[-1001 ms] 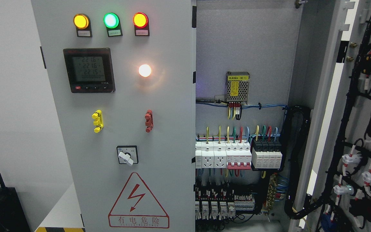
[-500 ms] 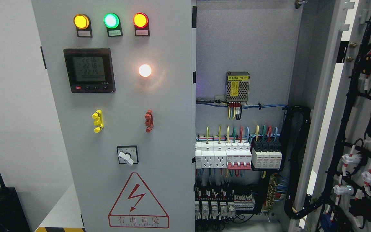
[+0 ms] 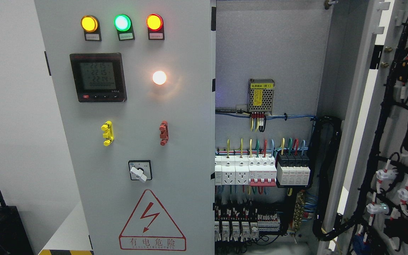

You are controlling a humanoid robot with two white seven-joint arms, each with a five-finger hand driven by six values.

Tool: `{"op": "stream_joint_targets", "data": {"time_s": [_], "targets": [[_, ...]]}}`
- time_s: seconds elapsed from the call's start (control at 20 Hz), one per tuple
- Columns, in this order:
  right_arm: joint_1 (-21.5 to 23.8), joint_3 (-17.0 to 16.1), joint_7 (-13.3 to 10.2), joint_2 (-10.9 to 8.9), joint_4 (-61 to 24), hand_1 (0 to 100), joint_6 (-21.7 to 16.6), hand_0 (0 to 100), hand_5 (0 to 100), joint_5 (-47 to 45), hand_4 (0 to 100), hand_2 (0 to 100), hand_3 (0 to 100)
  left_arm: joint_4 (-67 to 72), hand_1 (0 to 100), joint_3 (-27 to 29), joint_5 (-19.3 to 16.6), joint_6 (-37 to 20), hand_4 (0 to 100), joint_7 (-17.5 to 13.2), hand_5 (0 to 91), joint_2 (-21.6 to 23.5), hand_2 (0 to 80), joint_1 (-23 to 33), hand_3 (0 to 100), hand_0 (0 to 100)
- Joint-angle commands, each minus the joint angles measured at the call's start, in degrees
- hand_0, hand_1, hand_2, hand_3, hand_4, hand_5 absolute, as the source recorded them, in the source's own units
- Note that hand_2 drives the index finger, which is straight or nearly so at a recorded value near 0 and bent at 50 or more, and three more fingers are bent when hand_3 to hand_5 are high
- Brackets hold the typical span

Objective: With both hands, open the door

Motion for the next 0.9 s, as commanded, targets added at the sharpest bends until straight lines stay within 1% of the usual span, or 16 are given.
{"op": "stream_joint_targets", "data": {"time_s": [0.0,0.05,0.1,0.3,0.35,0.5,0.7,0.85], "targets": [[-1.7,6.8,2.2,-3.85,-12.0,0,-1.1,38,0,0.9,0,0,0,0.9,0,0.6,-1.7,0.0,0,0.0,0.0,-0.1,0.0,0.0,0,0],[-1.3,6.8,3.0,-4.55,-13.3,0,-1.5,38,0,1.0,0,0,0,0.9,0,0.6,-1.7,0.0,0,0.0,0.0,-0.2,0.0,0.0,0,0],[-1.2,6.7,3.0,-4.9,-14.2,0,-1.9,38,0,1.0,0,0,0,0.9,0,0.6,-1.7,0.0,0,0.0,0.0,-0.1,0.0,0.0,0,0],[-1.5,5.6,3.0,-4.91,-16.0,0,-3.2,38,0,1.0,0,0,0,0.9,0,0.6,-1.7,0.0,0,0.0,0.0,-0.2,0.0,0.0,0,0],[-1.5,4.9,3.0,-4.99,-16.5,0,-4.0,38,0,1.0,0,0,0,0.9,0,0.6,-1.7,0.0,0,0.0,0.0,-0.2,0.0,-0.1,0,0],[-2.1,4.4,3.0,-4.82,-17.7,0,-6.8,38,0,1.0,0,0,0,0.9,0,0.6,-1.7,0.0,0,0.0,0.0,-0.2,0.0,0.0,0,0],[-4.2,1.9,2.9,-4.12,-18.5,0,-7.0,38,0,0.8,0,0,0,0.9,0,0.6,-1.7,0.0,0,0.0,0.0,-0.1,0.0,0.0,0,0],[-6.4,1.0,3.0,-3.33,-19.5,0,-7.5,38,0,-1.0,0,0,0,0.9,0,0.6,-1.7,0.0,0,0.0,0.0,-0.1,0.0,0.0,0,0]]}}
